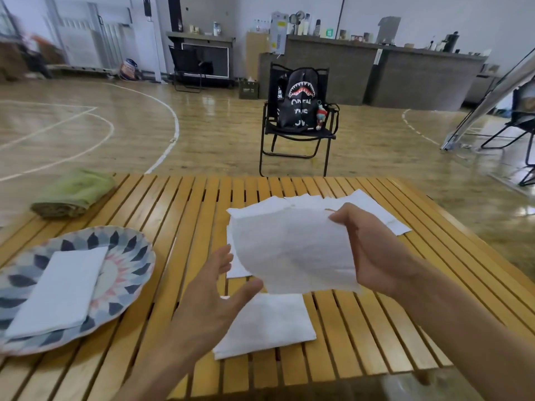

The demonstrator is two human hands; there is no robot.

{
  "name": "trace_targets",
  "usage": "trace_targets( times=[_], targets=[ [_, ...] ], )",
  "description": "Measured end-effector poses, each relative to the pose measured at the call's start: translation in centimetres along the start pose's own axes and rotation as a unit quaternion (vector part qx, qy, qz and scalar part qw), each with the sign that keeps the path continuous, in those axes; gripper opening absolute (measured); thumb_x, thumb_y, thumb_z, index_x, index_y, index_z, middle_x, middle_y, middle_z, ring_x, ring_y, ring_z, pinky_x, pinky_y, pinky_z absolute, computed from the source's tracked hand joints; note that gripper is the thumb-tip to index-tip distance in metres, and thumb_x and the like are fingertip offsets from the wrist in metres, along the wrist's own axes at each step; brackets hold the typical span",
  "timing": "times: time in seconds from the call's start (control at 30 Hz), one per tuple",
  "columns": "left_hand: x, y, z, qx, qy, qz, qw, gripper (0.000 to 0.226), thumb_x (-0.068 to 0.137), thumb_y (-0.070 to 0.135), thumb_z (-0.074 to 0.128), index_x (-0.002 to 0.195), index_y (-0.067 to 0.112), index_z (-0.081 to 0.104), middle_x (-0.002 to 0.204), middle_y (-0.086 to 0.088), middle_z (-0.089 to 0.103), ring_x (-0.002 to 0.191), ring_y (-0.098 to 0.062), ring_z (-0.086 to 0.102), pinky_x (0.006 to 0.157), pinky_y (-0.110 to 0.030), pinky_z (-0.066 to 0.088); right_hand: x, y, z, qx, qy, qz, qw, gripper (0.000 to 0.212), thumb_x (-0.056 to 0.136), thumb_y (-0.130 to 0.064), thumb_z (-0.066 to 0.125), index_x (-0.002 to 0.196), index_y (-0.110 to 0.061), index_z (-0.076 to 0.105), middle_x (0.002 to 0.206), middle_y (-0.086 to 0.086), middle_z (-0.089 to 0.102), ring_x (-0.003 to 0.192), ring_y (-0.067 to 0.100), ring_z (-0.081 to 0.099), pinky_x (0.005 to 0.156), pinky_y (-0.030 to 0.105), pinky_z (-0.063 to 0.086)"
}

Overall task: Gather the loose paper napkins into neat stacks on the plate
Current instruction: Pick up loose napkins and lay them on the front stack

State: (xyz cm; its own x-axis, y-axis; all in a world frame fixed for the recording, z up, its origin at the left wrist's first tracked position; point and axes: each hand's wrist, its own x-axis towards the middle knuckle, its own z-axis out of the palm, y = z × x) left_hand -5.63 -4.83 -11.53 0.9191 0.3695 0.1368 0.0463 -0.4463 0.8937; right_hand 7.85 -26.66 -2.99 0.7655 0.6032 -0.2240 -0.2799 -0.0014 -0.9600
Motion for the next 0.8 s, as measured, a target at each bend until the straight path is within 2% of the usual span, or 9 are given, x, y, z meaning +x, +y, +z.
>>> trace_targets(
  times=[0.1,0.17,0.3,0.37,0.4,0.5,0.6,0.7,0.8],
  targets=[
    [-0.1,1.0,-0.5,-0.167,-0.019,0.006,0.986,0.064,0.075,0.057,0.078,0.130,0.041,0.049,0.119,0.023,0.066,0.110,-0.001,0.063,0.077,-0.019,0.055,-0.3,0.2,0.3,0.087,-0.045,0.026,0.995,0.051,0.084,-0.033,0.061,0.126,-0.005,0.064,0.114,0.016,0.067,0.097,0.030,0.067,0.077,0.044,0.054],
    [-0.5,1.6,-0.8,-0.241,-0.042,0.001,0.970,0.059,0.077,0.045,0.078,0.128,0.036,0.051,0.112,0.008,0.073,0.102,-0.013,0.070,0.073,-0.021,0.058,-0.2,0.5,0.5,0.113,-0.060,0.035,0.991,0.049,0.086,-0.033,0.058,0.126,-0.006,0.067,0.120,0.016,0.067,0.100,0.029,0.068,0.078,0.043,0.055],
    [-0.6,2.0,-0.9,-0.270,0.015,0.000,0.963,0.062,0.077,0.036,0.075,0.132,0.039,0.045,0.105,0.002,0.076,0.094,-0.018,0.073,0.068,-0.029,0.060,0.2,2.2,0.5,0.100,-0.073,0.041,0.991,0.046,0.099,-0.044,0.048,0.129,-0.016,0.068,0.136,0.014,0.063,0.114,0.027,0.065,0.086,0.042,0.054],
    [-0.6,1.8,-0.9,-0.279,0.045,0.004,0.959,0.064,0.080,0.031,0.073,0.136,0.039,0.041,0.104,0.001,0.076,0.092,-0.019,0.074,0.066,-0.031,0.061,0.2,3.5,0.6,0.070,-0.073,0.053,0.993,0.048,0.099,-0.049,0.052,0.134,-0.018,0.064,0.136,0.018,0.062,0.117,0.030,0.063,0.091,0.045,0.051],
    [-0.5,1.7,-1.0,-0.278,0.059,0.004,0.959,0.065,0.082,0.028,0.072,0.137,0.040,0.039,0.103,0.001,0.076,0.092,-0.019,0.074,0.065,-0.030,0.060,0.2,4.2,0.7,0.046,-0.064,0.051,0.996,0.047,0.099,-0.046,0.055,0.136,-0.019,0.062,0.132,0.020,0.064,0.115,0.032,0.064,0.091,0.044,0.052],
    [-0.5,1.3,-1.1,-0.242,0.081,0.010,0.967,0.063,0.089,0.024,0.070,0.138,0.046,0.037,0.094,0.001,0.077,0.084,-0.016,0.074,0.063,-0.029,0.060,0.1,5.6,1.1,-0.024,0.000,0.004,1.000,0.050,0.095,-0.033,0.066,0.142,-0.033,0.049,0.118,0.012,0.073,0.108,0.032,0.070,0.093,0.045,0.054],
    [-0.5,1.0,-1.1,-0.185,0.091,0.034,0.978,0.039,0.088,0.032,0.068,0.119,0.051,0.053,0.091,0.007,0.074,0.081,-0.012,0.071,0.061,-0.029,0.060,-0.4,5.3,1.7,-0.119,0.016,-0.077,0.990,0.042,0.091,-0.029,0.070,0.127,-0.047,0.059,0.112,0.005,0.076,0.109,0.023,0.070,0.093,0.038,0.055],
    [-0.7,0.7,-1.2,-0.118,0.098,0.056,0.986,0.021,0.082,0.047,0.065,0.103,0.048,0.063,0.097,0.017,0.068,0.088,-0.007,0.066,0.064,-0.026,0.058,-1.0,5.0,2.4,-0.166,0.012,-0.118,0.979,0.025,0.093,-0.024,0.069,0.113,-0.039,0.071,0.096,-0.001,0.078,0.091,0.009,0.072,0.072,0.016,0.053],
    [-0.7,0.5,-1.2,-0.079,0.096,0.064,0.990,0.023,0.083,0.044,0.068,0.103,0.052,0.061,0.101,0.023,0.063,0.093,-0.006,0.062,0.068,-0.030,0.060,-1.1,5.2,2.5,-0.183,0.028,-0.136,0.973,0.022,0.094,-0.019,0.068,0.112,-0.032,0.071,0.084,-0.002,0.076,0.077,0.004,0.069,0.064,0.014,0.050]
  ],
)
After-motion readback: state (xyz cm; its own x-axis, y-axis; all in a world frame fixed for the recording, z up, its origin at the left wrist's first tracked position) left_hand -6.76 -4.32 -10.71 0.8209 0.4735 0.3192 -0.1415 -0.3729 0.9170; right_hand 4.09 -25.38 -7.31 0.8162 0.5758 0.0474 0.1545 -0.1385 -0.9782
